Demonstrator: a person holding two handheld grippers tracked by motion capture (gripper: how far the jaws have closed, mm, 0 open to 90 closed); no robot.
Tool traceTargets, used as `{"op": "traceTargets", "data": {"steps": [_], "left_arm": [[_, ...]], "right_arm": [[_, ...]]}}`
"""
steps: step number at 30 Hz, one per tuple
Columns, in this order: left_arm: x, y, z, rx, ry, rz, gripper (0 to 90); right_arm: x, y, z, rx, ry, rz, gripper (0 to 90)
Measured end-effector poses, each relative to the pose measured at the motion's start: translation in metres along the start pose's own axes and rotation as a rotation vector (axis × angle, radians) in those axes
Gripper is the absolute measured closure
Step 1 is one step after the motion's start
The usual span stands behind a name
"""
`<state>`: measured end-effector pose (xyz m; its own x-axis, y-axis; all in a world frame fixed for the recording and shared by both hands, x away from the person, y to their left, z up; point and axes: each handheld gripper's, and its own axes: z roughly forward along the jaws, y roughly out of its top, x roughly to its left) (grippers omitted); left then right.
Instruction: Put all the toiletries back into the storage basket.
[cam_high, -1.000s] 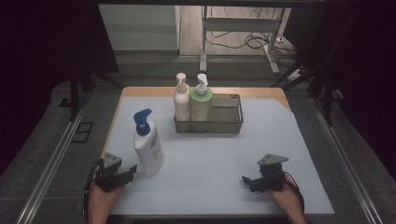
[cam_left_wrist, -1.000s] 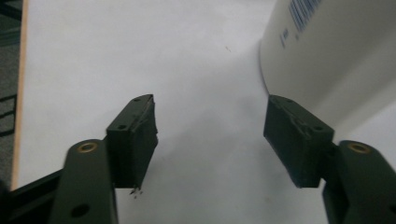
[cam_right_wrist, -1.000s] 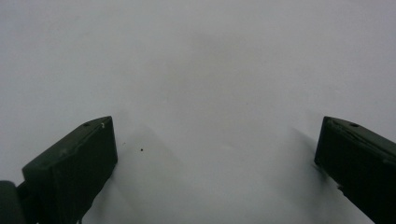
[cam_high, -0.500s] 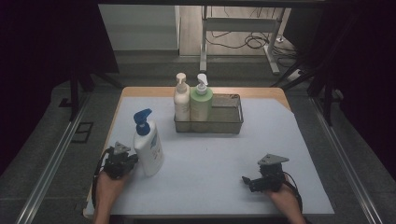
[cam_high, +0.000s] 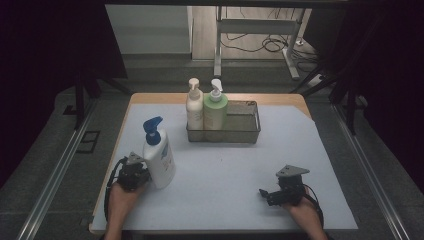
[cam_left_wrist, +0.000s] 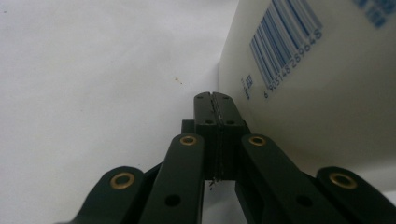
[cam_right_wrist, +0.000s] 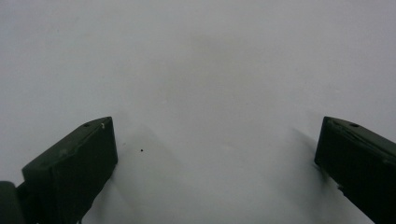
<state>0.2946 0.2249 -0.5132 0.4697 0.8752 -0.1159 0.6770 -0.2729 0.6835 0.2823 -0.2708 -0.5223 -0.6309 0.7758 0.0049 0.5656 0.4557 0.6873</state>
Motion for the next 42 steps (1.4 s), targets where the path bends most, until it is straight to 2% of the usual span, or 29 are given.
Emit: {"op": "traceTargets", "data": {"steps": [13, 15, 18, 29, 42], "left_arm": [[-0.002, -0.001, 0.0, 0.01, 0.008, -0.029, 89.5], [-0.003, -0.001, 0.001, 0.011, -0.001, -0.028, 89.5], [-0.006, -0.001, 0.003, 0.013, -0.021, -0.018, 89.5], [-0.019, 0.005, 0.011, 0.022, -0.023, 0.001, 89.5], [-0.035, 0.013, 0.02, 0.031, -0.051, 0.026, 89.5]], "right_arm": [[0.0, 0.0, 0.0, -0.001, 0.0, -0.001, 0.0], [0.0, 0.0, 0.0, 0.0, 0.0, 0.0, 0.0], [0.0, 0.0, 0.0, -0.001, 0.0, 0.0, 0.0], [0.0, 0.0, 0.0, -0.001, 0.0, -0.001, 0.0], [0.0, 0.0, 0.0, -0.001, 0.0, 0.0, 0.0]]}}
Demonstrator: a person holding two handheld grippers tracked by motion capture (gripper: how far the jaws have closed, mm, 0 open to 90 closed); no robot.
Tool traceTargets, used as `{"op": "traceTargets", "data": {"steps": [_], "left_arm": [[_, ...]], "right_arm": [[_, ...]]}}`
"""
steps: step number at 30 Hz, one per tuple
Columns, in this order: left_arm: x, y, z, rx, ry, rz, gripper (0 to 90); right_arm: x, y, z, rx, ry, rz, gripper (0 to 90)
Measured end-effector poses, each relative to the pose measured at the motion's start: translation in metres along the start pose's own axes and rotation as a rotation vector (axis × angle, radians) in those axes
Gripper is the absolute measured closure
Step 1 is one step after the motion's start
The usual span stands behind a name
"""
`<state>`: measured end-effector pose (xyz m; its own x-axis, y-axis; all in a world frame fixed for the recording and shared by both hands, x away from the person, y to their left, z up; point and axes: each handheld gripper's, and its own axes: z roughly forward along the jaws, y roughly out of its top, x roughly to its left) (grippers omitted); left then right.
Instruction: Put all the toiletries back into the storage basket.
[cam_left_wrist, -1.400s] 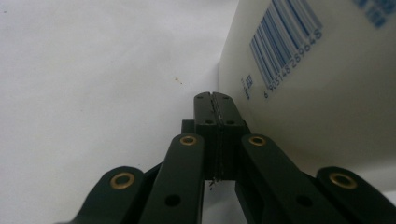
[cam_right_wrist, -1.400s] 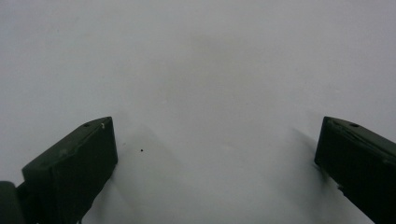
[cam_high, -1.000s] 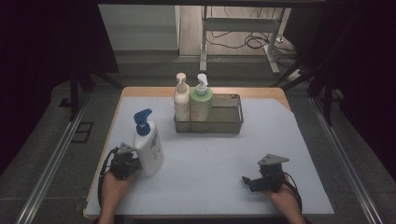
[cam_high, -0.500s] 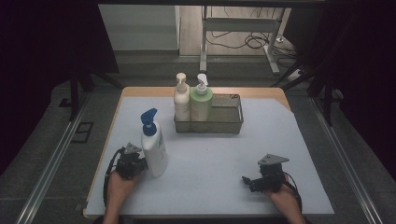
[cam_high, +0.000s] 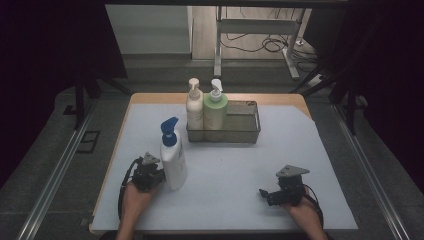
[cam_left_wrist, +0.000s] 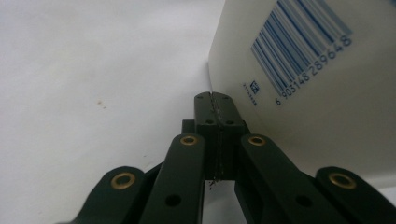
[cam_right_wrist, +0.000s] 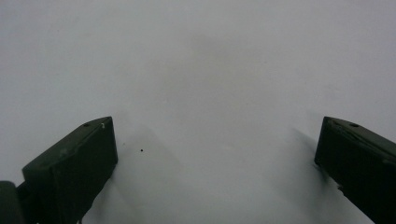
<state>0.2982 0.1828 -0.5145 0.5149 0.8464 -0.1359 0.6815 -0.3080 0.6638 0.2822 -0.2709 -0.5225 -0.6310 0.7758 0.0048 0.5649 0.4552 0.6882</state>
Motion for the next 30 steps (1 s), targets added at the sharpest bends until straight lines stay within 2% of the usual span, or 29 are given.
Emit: {"op": "traceTargets", "data": {"steps": [30], "left_arm": [[-0.025, 0.016, 0.018, 0.014, -0.046, 0.028, 89.6]], "right_arm": [[0.0, 0.0, 0.0, -0.002, -0.001, -0.001, 0.0]]}}
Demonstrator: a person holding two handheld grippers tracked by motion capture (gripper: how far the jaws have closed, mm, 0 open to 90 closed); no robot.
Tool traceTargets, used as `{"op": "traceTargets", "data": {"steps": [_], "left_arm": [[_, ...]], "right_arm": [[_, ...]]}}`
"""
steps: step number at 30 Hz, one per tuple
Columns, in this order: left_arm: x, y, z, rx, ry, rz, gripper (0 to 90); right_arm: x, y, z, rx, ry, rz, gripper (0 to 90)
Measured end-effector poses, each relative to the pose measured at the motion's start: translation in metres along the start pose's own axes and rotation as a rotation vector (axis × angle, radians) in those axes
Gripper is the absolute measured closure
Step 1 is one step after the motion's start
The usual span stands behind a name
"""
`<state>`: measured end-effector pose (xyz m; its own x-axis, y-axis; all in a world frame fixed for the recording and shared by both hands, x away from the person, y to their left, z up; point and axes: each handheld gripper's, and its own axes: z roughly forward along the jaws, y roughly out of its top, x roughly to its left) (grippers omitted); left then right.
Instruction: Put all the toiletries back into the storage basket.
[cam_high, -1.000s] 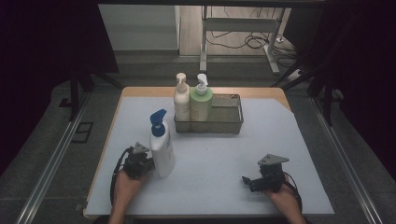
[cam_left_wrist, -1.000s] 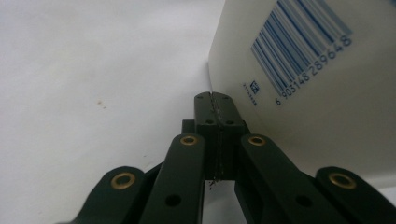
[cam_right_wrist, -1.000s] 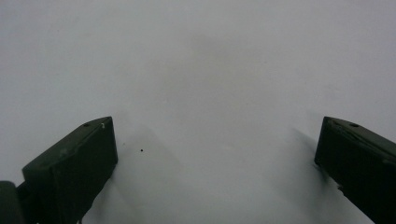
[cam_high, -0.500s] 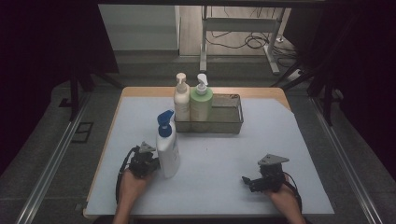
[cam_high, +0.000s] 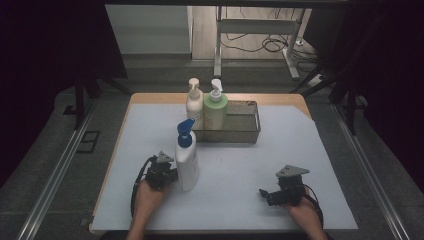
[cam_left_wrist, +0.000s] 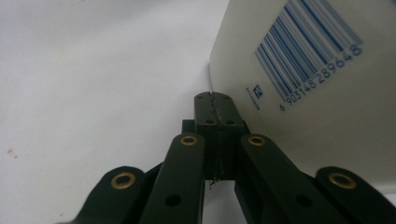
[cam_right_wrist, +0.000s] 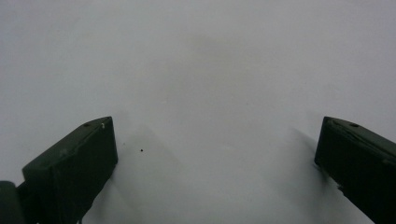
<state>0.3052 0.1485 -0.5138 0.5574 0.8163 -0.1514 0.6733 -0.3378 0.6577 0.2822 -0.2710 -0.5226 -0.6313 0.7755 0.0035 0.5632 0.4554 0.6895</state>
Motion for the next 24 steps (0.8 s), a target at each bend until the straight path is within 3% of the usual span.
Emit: {"op": "traceTargets", "data": {"steps": [17, 24], "left_arm": [[-0.015, 0.008, 0.009, 0.005, -0.016, 0.018, 89.6], [-0.022, 0.004, 0.003, -0.001, -0.015, 0.033, 89.5]], "right_arm": [[0.0, 0.0, 0.0, 0.0, 0.0, 0.0, 0.0], [0.0, 0.0, 0.0, -0.001, 0.0, 0.0, 0.0]]}}
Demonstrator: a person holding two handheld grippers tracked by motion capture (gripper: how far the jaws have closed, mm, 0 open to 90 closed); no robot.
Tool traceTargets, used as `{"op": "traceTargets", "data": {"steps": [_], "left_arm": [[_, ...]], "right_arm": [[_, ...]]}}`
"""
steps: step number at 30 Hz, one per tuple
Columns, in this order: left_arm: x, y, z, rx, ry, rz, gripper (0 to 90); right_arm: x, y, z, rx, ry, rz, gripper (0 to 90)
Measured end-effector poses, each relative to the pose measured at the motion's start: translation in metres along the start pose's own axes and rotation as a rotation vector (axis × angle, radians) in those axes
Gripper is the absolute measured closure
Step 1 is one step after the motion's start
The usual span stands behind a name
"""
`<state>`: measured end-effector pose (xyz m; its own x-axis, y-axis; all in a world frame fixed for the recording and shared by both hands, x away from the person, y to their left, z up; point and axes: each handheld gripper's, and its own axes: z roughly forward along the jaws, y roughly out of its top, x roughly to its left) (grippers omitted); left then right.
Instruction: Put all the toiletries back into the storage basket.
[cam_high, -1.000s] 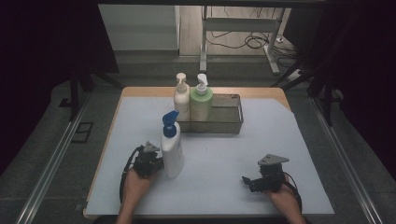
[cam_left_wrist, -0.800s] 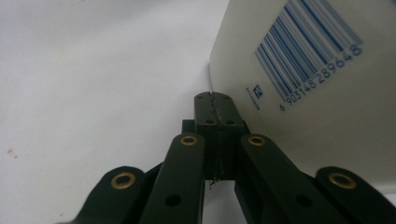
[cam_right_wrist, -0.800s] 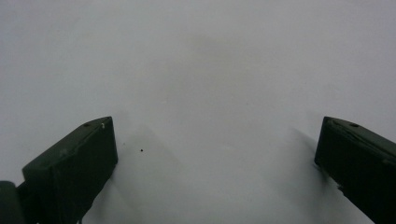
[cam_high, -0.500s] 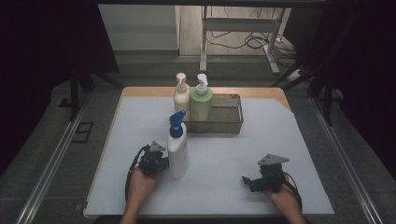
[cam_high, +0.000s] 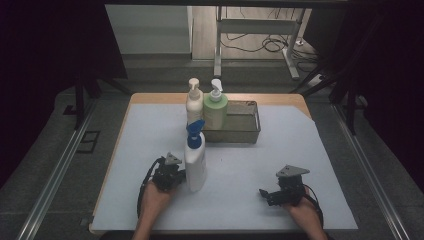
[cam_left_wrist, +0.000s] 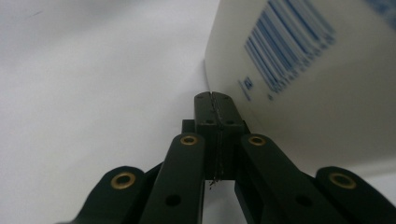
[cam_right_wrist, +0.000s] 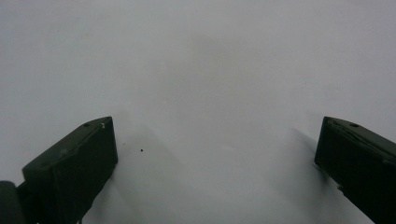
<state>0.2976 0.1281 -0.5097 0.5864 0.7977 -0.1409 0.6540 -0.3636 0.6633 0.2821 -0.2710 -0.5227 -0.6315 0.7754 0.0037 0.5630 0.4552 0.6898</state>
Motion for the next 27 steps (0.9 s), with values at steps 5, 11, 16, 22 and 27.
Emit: {"op": "traceTargets", "data": {"steps": [5, 11, 16, 22, 27], "left_arm": [[-0.003, -0.003, -0.005, -0.004, -0.001, -0.001, 89.6], [-0.011, -0.008, -0.008, 0.0, -0.014, 0.012, 89.5], [-0.019, -0.009, -0.008, 0.007, -0.026, 0.029, 89.5], [-0.027, -0.01, -0.007, 0.009, -0.041, 0.051, 89.5], [-0.034, -0.01, -0.004, 0.011, -0.062, 0.071, 89.5]], "right_arm": [[0.0, 0.0, 0.0, -0.001, -0.001, 0.0, 0.0], [0.0, 0.0, 0.0, -0.001, -0.001, 0.0, 0.0], [0.0, 0.0, 0.0, -0.001, -0.001, 0.0, 0.0], [0.0, 0.0, 0.0, -0.001, -0.001, 0.0, 0.0], [0.0, 0.0, 0.0, -0.001, -0.001, 0.0, 0.0]]}}
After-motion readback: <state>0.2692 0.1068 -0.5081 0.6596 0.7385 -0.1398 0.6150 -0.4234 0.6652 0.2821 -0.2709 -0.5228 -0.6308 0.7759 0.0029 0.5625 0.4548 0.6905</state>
